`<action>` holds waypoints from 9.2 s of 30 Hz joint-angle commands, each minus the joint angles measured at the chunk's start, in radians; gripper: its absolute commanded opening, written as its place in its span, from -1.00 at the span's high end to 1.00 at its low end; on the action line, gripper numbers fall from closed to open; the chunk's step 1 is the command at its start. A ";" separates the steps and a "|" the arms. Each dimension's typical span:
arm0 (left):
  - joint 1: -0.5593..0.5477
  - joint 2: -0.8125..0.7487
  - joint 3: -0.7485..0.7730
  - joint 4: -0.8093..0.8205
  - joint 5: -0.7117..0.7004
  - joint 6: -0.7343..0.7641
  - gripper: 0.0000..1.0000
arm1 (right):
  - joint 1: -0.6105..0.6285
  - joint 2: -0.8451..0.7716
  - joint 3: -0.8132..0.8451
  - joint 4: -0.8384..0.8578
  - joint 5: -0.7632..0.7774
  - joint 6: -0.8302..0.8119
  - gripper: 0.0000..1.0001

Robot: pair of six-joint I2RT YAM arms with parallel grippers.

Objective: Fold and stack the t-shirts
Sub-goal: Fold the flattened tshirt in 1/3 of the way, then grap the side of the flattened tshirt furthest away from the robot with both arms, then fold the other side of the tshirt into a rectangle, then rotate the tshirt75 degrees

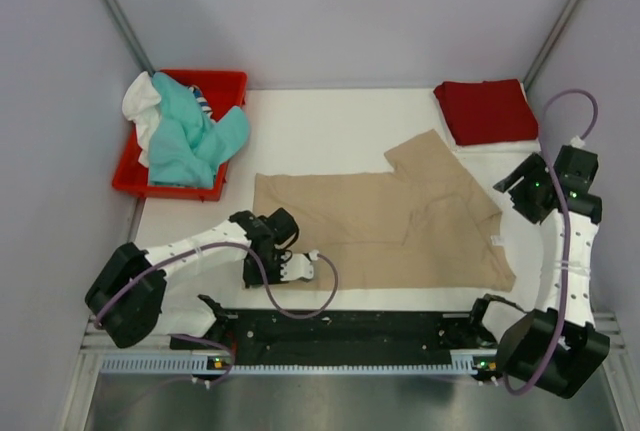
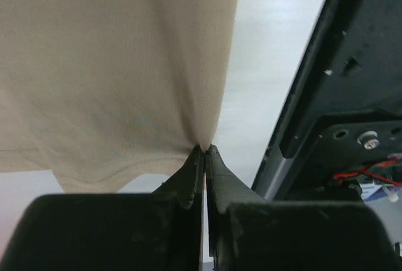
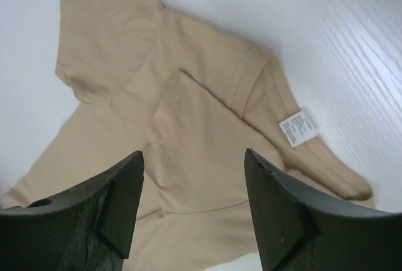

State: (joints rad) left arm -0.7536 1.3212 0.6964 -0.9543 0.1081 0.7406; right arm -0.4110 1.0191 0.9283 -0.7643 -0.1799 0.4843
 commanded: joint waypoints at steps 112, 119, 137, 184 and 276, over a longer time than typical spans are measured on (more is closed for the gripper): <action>0.640 0.089 0.311 0.017 0.288 0.120 1.00 | 0.282 -0.286 -0.189 -0.135 0.300 0.160 1.00; 0.640 0.134 0.276 0.000 0.269 0.152 1.00 | 0.284 -0.355 -0.347 -0.153 0.284 0.408 1.00; 0.639 0.137 0.463 -0.132 0.263 0.151 0.27 | 0.371 -0.080 -0.154 0.154 0.085 0.119 1.00; 0.608 0.205 0.379 0.107 0.163 -0.087 0.25 | 0.593 0.369 0.034 0.045 0.258 0.028 1.00; 0.403 0.210 0.038 0.071 0.073 -0.026 0.33 | 0.518 1.356 1.066 -0.030 -0.098 -0.053 1.00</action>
State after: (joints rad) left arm -0.2516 1.5471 0.8410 -0.8204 0.0658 0.7036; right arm 0.1204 2.1681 1.6756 -0.7944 -0.1917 0.3759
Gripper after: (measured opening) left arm 0.330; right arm 0.002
